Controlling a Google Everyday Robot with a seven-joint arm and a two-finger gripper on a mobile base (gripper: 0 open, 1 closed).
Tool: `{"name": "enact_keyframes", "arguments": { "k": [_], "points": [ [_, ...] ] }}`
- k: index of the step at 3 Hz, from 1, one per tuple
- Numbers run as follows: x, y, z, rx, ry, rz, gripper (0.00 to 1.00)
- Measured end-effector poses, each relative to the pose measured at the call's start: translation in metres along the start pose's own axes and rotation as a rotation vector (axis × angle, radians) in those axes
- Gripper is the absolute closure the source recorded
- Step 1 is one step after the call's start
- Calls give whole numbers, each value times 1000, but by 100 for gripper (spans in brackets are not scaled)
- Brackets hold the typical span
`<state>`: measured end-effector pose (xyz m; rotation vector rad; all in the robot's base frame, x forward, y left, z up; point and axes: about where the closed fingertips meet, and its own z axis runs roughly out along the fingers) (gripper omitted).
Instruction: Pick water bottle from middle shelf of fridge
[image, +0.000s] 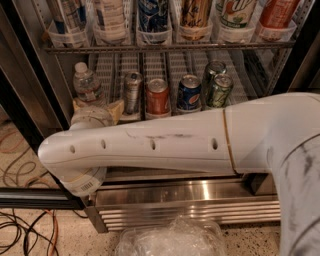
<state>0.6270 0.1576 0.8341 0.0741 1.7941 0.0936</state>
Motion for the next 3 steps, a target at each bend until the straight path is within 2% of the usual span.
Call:
{"name": "enact_keyframes", "arguments": {
  "k": [2, 3],
  "points": [
    [-23, -19, 23, 65, -66, 1, 24],
    [-23, -18, 25, 62, -68, 7, 43]
  ]
}}
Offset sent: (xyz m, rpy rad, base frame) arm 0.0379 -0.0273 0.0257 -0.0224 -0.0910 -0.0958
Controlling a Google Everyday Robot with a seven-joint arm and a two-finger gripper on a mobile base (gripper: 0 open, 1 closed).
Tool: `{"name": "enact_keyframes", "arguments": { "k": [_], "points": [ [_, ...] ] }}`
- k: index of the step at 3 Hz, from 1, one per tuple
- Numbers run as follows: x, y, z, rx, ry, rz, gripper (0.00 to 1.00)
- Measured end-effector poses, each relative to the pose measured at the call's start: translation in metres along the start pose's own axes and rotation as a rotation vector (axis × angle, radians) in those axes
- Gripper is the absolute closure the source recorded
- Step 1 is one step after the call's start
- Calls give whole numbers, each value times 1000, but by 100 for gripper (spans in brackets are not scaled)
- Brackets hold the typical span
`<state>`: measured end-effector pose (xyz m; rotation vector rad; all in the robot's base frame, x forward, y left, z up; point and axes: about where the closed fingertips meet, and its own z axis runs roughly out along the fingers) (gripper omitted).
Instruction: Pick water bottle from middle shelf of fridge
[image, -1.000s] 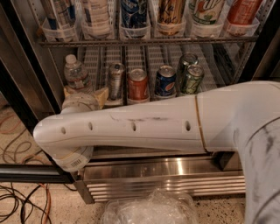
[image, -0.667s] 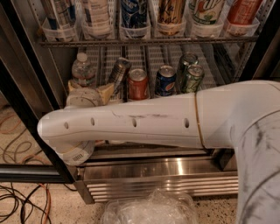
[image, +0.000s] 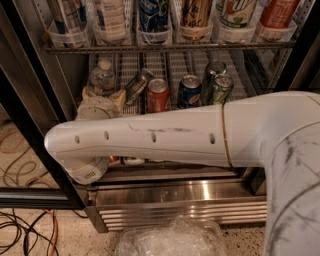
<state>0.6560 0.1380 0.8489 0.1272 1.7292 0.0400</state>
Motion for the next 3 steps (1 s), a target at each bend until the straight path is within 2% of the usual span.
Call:
{"name": "enact_keyframes", "arguments": {
  "k": [2, 3],
  "points": [
    [0, 0, 0, 0, 0, 0, 89],
    [0, 0, 0, 0, 0, 0, 100]
  ]
}}
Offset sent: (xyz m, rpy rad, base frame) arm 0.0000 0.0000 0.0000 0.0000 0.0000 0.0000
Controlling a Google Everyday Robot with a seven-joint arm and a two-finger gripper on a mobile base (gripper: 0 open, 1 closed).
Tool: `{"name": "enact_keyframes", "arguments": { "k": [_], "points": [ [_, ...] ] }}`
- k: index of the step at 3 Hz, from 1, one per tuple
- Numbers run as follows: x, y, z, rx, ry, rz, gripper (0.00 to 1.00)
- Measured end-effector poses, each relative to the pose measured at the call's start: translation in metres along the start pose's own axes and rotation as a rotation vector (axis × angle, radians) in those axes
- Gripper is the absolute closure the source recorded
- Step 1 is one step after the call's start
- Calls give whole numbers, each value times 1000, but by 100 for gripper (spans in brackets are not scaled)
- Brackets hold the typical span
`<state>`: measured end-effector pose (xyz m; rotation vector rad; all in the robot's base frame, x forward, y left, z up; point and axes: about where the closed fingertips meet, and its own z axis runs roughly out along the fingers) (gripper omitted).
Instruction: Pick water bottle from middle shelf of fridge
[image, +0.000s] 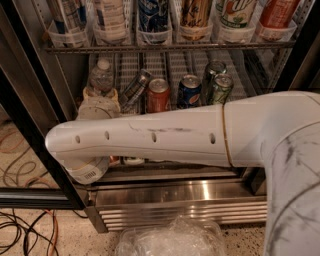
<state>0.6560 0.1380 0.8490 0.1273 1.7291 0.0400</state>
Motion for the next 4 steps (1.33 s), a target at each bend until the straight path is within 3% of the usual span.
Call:
{"name": "enact_keyframes", "arguments": {
  "k": [1, 2, 4],
  "points": [
    [-3, 0, -1, -3, -4, 3, 100],
    [-21, 4, -13, -27, -34, 16, 100],
    [-23, 7, -25, -51, -41, 33, 100]
  ]
}}
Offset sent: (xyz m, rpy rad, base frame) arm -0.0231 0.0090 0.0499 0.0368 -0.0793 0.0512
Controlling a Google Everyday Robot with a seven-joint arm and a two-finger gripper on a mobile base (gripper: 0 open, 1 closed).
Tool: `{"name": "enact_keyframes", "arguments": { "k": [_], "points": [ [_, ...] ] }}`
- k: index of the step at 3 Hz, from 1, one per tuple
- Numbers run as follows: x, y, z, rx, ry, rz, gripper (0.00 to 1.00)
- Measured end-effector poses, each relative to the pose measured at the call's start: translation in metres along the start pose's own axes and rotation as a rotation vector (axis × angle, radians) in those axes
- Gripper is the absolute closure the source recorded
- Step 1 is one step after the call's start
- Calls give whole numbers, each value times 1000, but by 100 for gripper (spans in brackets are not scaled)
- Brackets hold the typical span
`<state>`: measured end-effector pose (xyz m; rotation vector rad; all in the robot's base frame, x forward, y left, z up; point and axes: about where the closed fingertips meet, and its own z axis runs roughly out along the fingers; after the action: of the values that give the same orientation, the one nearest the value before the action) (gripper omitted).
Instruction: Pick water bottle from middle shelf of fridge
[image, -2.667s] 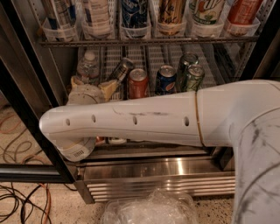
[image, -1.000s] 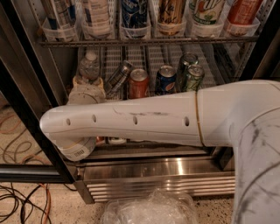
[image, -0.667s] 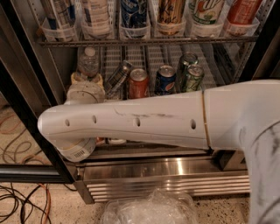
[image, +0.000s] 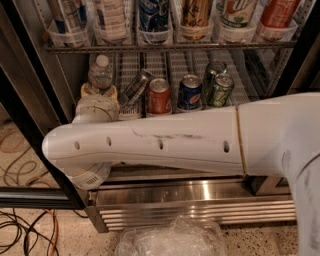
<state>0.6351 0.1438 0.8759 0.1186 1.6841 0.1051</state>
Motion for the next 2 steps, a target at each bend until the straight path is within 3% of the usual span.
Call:
{"name": "enact_keyframes", "arguments": {
  "k": [2],
  "points": [
    [3, 7, -17, -11, -21, 13, 100]
  ]
}}
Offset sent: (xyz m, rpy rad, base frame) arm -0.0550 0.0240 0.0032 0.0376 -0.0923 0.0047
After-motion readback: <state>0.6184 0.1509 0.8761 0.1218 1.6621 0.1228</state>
